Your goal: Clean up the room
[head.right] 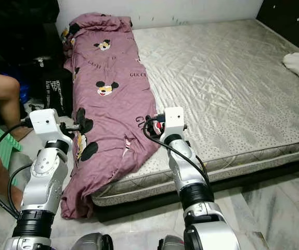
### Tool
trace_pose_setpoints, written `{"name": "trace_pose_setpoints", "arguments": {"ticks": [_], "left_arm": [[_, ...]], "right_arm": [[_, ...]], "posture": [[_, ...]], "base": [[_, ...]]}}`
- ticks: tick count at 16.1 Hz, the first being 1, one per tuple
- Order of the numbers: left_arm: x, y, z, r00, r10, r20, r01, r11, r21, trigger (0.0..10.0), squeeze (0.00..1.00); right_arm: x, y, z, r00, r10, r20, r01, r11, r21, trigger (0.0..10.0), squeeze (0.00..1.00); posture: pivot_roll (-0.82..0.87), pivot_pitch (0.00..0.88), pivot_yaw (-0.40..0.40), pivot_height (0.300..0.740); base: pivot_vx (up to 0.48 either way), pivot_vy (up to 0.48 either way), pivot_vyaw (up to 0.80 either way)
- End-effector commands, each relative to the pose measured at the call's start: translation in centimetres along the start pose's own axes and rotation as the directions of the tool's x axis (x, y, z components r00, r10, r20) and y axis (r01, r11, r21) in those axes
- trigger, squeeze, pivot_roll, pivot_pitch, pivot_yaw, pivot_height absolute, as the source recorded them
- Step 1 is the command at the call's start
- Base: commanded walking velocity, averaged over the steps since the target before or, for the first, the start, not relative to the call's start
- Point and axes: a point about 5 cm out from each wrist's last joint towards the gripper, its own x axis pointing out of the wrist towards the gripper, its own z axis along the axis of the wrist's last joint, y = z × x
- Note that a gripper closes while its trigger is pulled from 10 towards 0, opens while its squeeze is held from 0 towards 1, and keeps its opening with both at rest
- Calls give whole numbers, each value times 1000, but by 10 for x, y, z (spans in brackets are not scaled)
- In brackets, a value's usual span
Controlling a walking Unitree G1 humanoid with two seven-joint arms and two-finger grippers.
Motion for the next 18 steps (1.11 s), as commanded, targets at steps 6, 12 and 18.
{"name": "trace_pose_setpoints", "arguments": {"ticks": [6,12,18], "left_arm": [[-3,-7,-1,997,-74,6,74,997,-19,10000,0],[-4,-10,1,995,-94,17,95,995,-35,10000,0],[-4,-11,0,994,-106,13,107,993,-43,10000,0]], "right_arm": [[1,-5,0,1000,-26,-6,26,1000,2,10000,0],[0,-7,-1,999,-38,-12,38,999,7,10000,0],[0,-7,-2,999,-38,-12,38,999,2,10000,0]], "posture": [[-106,78,11,740],[-103,78,14,740],[-99,74,12,740]], "base": [[0,0,0],[186,0,-142],[354,0,0]]}}
